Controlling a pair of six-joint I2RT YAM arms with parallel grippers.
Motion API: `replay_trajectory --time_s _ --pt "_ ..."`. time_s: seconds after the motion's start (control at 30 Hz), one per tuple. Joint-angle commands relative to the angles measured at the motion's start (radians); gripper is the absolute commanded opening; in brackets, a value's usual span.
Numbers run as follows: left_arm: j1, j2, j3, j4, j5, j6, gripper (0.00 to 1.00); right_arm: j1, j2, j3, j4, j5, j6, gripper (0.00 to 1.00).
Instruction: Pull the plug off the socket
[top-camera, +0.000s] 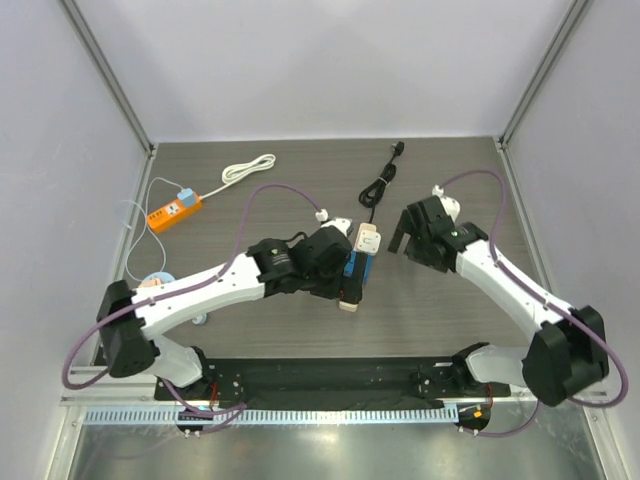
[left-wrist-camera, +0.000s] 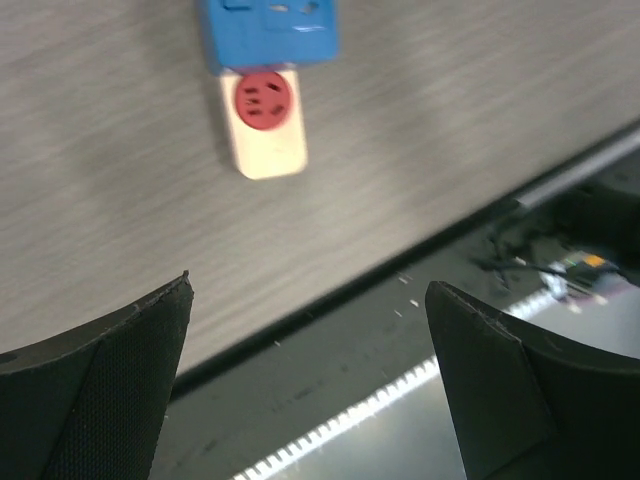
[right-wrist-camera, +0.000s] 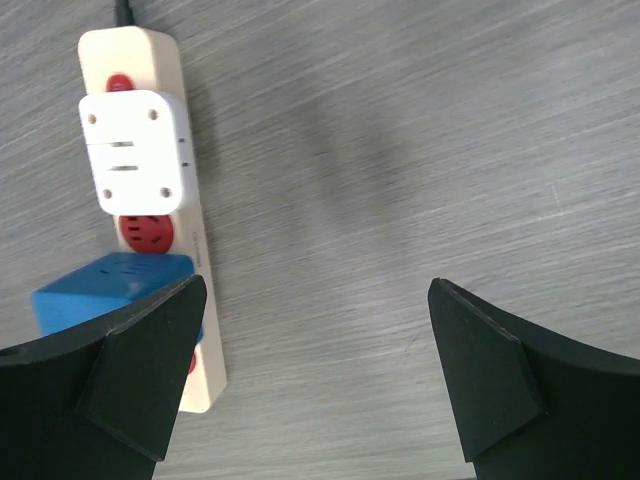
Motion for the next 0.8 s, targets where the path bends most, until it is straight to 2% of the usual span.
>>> replay_trajectory --time_s 0.0,0.17,0.37,0.43,0.57,0.77 --pt "-0.003 0.089 0.076 0.04 -0.146 0.052 1.0 -0.069 -0.171 -0.144 0.124 -0.06 0.011 1.0" --pt "-0.003 0.248 0.203 0.048 -0.215 0.113 1.0 -0.176 -0.292 -0.294 0.212 -0.151 0.001 1.0" --pt "0.003 0.484 0.427 -0.032 -0.252 0.155 1.0 -0.187 -0.348 -0.406 0.281 -0.398 0.026 1.0" --pt "0.003 0.524 0.467 -0.054 -0.26 0.166 1.0 -0.187 -0.365 -0.413 0.281 -0.424 0.007 1.0" --pt "0.011 0.568 0.466 -0.04 -0.266 0.187 1.0 -0.187 -0.447 -0.453 0.281 -0.433 0.0 1.0" --pt "0.023 0.555 0.43 -0.015 -0.292 0.198 1.0 -0.187 -0.521 -0.548 0.278 -0.427 0.032 0.99"
